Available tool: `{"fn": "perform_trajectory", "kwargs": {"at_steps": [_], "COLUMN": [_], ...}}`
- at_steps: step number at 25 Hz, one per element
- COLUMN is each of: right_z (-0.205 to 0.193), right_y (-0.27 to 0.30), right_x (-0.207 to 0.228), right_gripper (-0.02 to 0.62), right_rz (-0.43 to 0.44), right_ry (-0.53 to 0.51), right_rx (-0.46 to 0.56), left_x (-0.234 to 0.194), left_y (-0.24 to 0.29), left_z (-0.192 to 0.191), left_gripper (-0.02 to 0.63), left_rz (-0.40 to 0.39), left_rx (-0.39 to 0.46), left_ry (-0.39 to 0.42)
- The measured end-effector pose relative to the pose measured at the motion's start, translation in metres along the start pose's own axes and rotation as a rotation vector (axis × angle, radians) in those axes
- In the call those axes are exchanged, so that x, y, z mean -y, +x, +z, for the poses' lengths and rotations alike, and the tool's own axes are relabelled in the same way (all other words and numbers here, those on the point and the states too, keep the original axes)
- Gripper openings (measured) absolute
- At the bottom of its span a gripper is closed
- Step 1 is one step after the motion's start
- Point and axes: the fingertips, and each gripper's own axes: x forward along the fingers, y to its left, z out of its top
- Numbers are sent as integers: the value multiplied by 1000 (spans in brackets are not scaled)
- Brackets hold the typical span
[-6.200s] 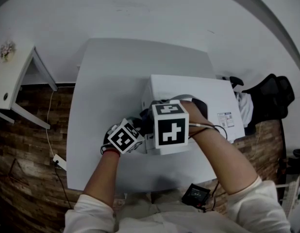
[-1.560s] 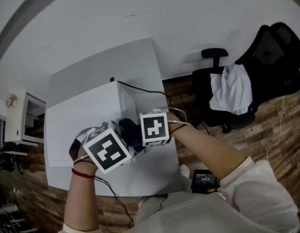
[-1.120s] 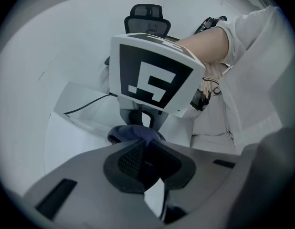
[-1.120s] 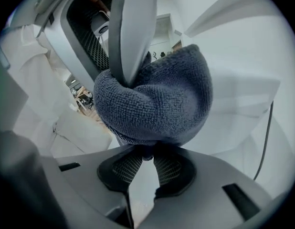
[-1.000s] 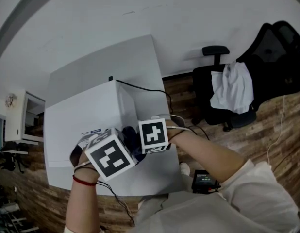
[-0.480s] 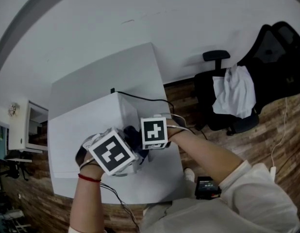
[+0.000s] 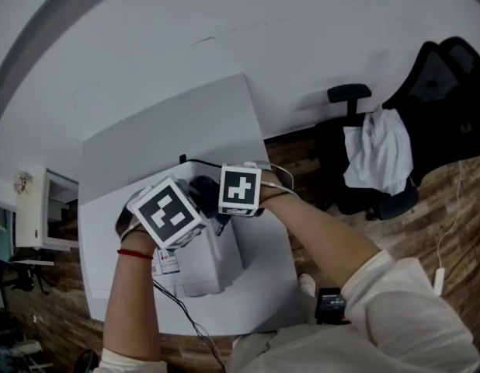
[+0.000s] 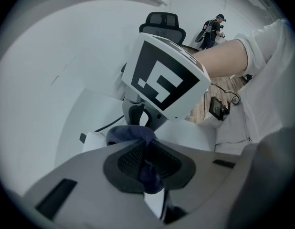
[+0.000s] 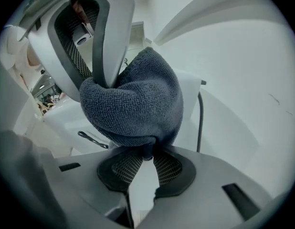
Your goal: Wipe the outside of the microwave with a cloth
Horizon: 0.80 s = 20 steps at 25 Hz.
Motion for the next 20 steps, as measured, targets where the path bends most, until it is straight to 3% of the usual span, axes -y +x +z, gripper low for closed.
{"fn": "perform_trajectory", "kwargs": {"at_steps": [3,8,13,20], "right_z": [7,10,9,4], "right_y": [2,-1,-2,-4], "right_x": [12,36,43,19], "right_gripper": [89,89,89,86], "right_rz": [-6,-85,-126,-90], "right_ry": [17,81,84,55], "right_rx": [13,48,67,118], "left_x": [-14,-41,-48,-27], "left_y": [1,-2,-4,-4], "left_z": [6,12,8,7], "left_gripper": [34,34,34,32], "left_rz": [3,106,139,139], "left_rx": [16,-16,-24,9], "left_ry": [29,95,73,52]}}
